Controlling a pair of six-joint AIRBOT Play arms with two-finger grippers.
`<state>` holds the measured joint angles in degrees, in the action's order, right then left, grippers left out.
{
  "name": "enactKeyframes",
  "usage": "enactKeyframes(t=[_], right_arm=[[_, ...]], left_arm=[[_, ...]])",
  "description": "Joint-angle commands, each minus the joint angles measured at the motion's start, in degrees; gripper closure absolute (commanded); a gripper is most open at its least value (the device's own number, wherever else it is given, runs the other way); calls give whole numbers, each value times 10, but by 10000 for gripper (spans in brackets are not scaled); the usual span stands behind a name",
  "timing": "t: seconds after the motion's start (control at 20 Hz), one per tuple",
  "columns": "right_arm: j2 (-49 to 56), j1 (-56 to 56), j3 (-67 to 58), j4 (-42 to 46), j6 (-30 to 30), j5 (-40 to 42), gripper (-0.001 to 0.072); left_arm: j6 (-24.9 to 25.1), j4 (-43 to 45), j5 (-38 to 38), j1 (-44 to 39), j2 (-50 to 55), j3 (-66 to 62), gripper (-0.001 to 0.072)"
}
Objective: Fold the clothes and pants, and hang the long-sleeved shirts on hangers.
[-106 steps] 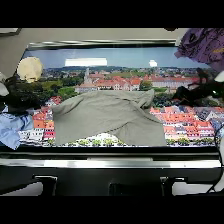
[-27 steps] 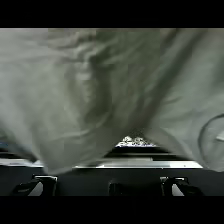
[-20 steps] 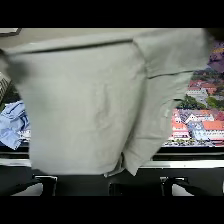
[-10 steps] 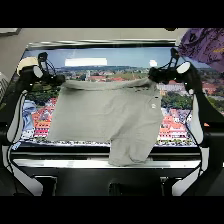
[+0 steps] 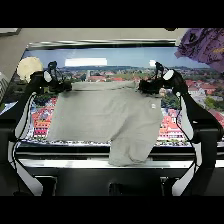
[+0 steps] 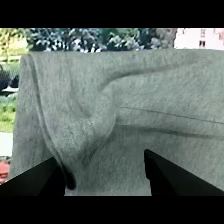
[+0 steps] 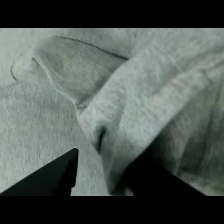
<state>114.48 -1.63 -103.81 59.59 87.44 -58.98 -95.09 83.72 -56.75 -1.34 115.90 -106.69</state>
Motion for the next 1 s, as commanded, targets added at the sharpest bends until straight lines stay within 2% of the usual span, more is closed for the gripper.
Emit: enactKeyframes(t=[0.0,0.1,0.2,0.25,0.4,0.5,0.7,0.95], right_arm=[[-28,23,0,11,34,-105,281],[-81,54,0,14,-4,-143,281],[-136,94,0,49,-47,-204,279],[-156,117,6,62,-59,-246,245],[-226,200,127,-51,-91,-299,228],[-290,237,260,-72,-104,-299,229],[-414,279,499,-48,-140,-259,230],[-450,278,668,-35,-149,-250,230]], left_arm=[[0,-2,-95,24,-5,-33,174],[22,-2,-168,54,-24,-68,175],[25,-63,-215,97,-55,-65,175],[35,-88,-252,116,-65,-65,175],[37,-164,-339,169,-98,-23,175],[39,-177,-338,194,-138,45,174],[38,-177,-308,228,-210,179,175],[36,-178,-302,235,-217,210,176]])
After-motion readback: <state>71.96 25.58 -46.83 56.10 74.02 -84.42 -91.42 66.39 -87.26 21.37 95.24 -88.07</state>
